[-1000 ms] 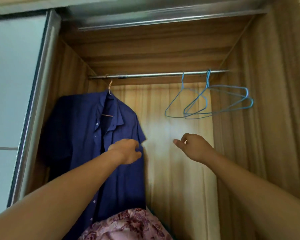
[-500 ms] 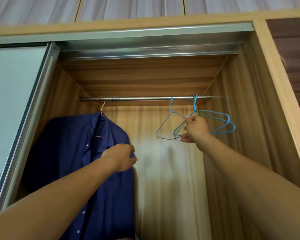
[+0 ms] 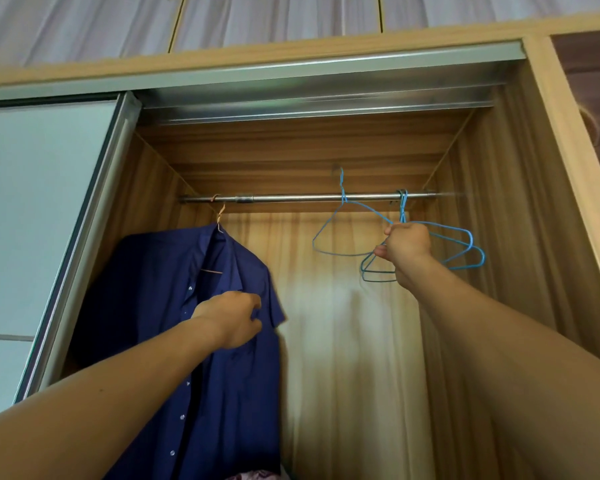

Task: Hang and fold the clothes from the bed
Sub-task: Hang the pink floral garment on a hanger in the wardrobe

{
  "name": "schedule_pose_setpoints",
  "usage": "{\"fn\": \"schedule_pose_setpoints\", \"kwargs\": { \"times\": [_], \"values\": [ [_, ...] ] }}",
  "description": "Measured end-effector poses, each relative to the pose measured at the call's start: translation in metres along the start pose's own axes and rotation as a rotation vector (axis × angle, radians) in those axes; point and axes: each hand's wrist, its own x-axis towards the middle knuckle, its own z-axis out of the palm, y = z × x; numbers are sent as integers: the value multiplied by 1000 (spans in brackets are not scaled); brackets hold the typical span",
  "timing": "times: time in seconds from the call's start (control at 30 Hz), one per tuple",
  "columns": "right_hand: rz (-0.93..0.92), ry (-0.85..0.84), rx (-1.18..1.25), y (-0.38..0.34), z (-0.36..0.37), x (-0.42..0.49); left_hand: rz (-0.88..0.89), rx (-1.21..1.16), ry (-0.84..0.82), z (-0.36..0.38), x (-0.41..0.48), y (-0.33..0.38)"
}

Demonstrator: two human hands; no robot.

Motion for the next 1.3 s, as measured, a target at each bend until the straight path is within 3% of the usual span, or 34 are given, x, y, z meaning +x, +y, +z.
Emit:
{"fn": "schedule_pose_setpoints", "kwargs": {
  "times": [0.17, 0.3, 0.43, 0.57, 0.77, 0.9, 1.03, 1.1, 1.17, 1.3],
  "values": [
    [-213, 195, -107, 2, -14, -1, -34, -52, 10, -1, -3, -2],
    [-286, 213, -125, 11, -28, -7, -25, -192, 25, 15, -6, 6],
    [-133, 76, -113, 43, -29, -23, -120, -330, 44, 36, -16, 21],
    [103, -60, -77, 96, -30, -42, -231, -434, 298, 55, -23, 8],
    [352, -233, -20, 175, -38, -80, -241, -886, -59, 81, -38, -2],
    [460, -310, -90, 237, -32, -110, -244, -923, -140, 99, -47, -10],
    [371, -507, -508, 316, -28, -155, -266, -804, -232, 107, -57, -20],
    [202, -812, -820, 356, -29, -174, -273, -730, -296, 111, -61, -24],
    [203, -1034, -1146, 385, -31, -189, -279, -649, -367, 116, -66, -27],
    [195, -1014, -1286, 402, -29, -203, -302, -539, -477, 129, -75, -36]
  ]
}}
